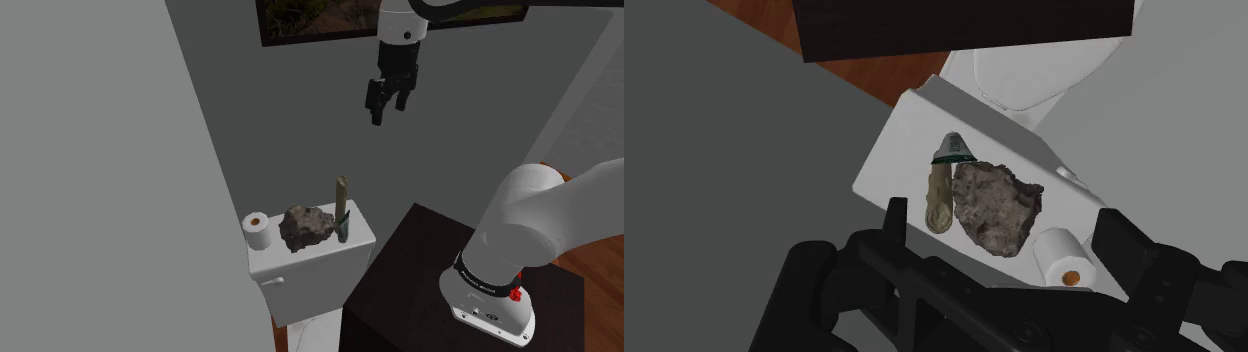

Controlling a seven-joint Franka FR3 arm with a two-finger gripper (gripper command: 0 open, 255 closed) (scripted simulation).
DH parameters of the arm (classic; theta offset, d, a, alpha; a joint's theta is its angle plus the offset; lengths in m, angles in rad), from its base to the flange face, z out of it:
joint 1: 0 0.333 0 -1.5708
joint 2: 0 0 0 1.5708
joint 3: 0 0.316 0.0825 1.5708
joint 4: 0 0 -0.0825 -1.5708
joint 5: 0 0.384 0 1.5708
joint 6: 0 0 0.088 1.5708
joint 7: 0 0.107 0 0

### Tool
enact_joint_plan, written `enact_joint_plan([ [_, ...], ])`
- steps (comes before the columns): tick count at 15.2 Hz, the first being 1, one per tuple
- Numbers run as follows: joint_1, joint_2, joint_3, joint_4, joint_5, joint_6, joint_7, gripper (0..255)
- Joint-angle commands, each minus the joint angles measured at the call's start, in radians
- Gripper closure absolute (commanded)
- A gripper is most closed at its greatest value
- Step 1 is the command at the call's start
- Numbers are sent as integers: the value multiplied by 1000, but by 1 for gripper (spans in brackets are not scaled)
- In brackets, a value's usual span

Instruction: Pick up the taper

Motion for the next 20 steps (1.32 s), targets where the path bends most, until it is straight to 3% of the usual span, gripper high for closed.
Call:
enact_joint_plan([
  [1,0,0,0,0,0,0,0,0],
  [11,-37,170,-20,-184,5,383,59,0],
  [20,-67,451,-40,-224,14,730,104,0],
])
